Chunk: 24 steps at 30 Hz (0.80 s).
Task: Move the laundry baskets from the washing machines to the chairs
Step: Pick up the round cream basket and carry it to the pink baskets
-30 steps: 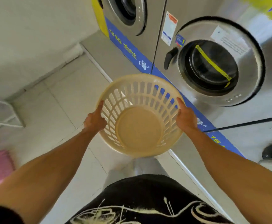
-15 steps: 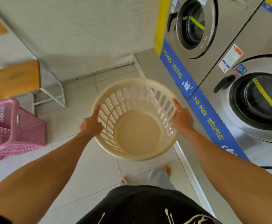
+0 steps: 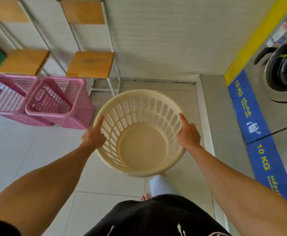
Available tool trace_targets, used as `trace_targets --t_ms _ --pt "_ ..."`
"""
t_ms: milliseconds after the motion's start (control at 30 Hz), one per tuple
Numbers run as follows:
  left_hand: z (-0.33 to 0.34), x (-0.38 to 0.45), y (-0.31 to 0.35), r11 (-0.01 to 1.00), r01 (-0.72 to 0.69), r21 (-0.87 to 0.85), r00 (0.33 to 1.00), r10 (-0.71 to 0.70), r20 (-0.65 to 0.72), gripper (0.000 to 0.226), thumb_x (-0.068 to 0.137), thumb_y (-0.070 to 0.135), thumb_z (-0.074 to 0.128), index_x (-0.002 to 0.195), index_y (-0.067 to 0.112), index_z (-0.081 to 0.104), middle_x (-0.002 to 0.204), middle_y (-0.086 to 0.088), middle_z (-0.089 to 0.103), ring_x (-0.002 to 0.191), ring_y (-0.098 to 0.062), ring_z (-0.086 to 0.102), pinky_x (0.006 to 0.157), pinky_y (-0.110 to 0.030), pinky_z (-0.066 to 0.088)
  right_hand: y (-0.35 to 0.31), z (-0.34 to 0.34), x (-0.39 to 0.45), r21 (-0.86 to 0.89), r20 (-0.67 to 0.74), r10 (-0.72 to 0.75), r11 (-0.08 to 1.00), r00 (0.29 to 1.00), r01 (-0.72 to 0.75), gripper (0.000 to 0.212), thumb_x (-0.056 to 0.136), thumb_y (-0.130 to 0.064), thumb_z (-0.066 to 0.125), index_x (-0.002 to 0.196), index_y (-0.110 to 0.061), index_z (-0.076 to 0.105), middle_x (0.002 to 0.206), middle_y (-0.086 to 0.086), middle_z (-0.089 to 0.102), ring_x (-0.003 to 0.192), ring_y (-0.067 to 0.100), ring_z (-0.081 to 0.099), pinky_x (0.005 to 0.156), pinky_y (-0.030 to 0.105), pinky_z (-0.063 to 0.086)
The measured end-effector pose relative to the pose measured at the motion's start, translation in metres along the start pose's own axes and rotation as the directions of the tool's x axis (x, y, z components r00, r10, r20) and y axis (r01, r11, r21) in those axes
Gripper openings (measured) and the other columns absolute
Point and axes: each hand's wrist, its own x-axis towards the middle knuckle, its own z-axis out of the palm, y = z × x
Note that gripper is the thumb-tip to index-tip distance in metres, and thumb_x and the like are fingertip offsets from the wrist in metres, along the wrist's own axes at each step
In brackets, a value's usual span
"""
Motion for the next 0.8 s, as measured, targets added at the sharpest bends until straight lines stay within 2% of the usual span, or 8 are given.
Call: trace_targets --t_ms 67,200,367,533,633,800 --pt "0.001 0.004 -0.016 0.999 0.033 -0.016 0.999 -0.032 0.001 0.086 0.093 0.014 0.052 0.147 0.053 -0.002 0.124 -0.013 0.06 0.075 -0.02 0.064 0.051 -0.029 0.056 -0.016 0.008 0.008 -0.014 0.02 -0.013 1.0 1.0 0.014 0.063 0.104 -0.024 0.038 0.156 -0.052 0.014 0.117 0.012 0.05 0.079 0.026 0.052 0.073 0.035 0.042" --pt "-0.002 0.031 -0.049 0.99 0.129 -0.047 0.992 -0.129 -0.003 0.082 0.093 0.015 0.05 0.147 0.054 0.001 0.112 -0.01 0.064 0.077 -0.022 0.065 0.064 -0.038 0.061 -0.06 0.036 0.04 -0.045 0.075 -0.065 0.997 0.995 0.068 0.067 0.103 -0.022 0.039 0.154 -0.054 0.01 0.113 0.012 0.05 0.077 0.027 0.056 0.071 0.036 0.045" --pt "-0.008 0.076 -0.086 0.973 0.224 -0.053 0.974 -0.224 -0.004 0.082 0.093 0.019 0.049 0.147 0.055 -0.001 0.101 -0.013 0.066 0.069 -0.022 0.063 0.059 -0.037 0.059 -0.116 0.072 0.094 -0.065 0.122 -0.108 0.991 0.987 0.116 0.069 0.102 -0.024 0.04 0.153 -0.057 0.006 0.11 0.01 0.05 0.071 0.023 0.054 0.072 0.038 0.048" --pt "-0.019 0.126 -0.107 0.946 0.301 -0.123 0.953 -0.293 0.082 0.074 0.097 0.021 0.044 0.146 0.056 0.002 0.111 -0.014 0.064 0.067 -0.017 0.062 0.051 -0.03 0.057 -0.162 0.098 0.142 -0.067 0.196 -0.129 0.987 0.972 0.145 0.071 0.102 -0.025 0.039 0.151 -0.059 0.0 0.111 0.009 0.05 0.072 0.023 0.057 0.074 0.04 0.051" --pt "-0.028 0.155 -0.114 0.934 0.323 -0.153 0.945 -0.308 0.111 0.072 0.097 0.018 0.04 0.147 0.054 0.002 0.115 -0.015 0.063 0.076 -0.023 0.067 0.057 -0.034 0.059 -0.189 0.103 0.175 -0.095 0.211 -0.137 0.982 0.968 0.16 0.069 0.103 -0.025 0.037 0.15 -0.059 -0.002 0.112 0.01 0.052 0.069 0.019 0.053 0.071 0.037 0.046" --pt "-0.035 0.19 -0.121 0.909 0.358 -0.214 0.929 -0.324 0.177 0.073 0.098 0.018 0.039 0.146 0.055 -0.001 0.119 -0.016 0.061 0.083 -0.028 0.067 0.064 -0.042 0.061 -0.228 0.106 0.212 -0.105 0.21 -0.181 0.973 0.961 0.207 0.072 0.103 -0.025 0.038 0.149 -0.062 -0.003 0.107 0.007 0.052 0.069 0.017 0.053 0.071 0.038 0.048"
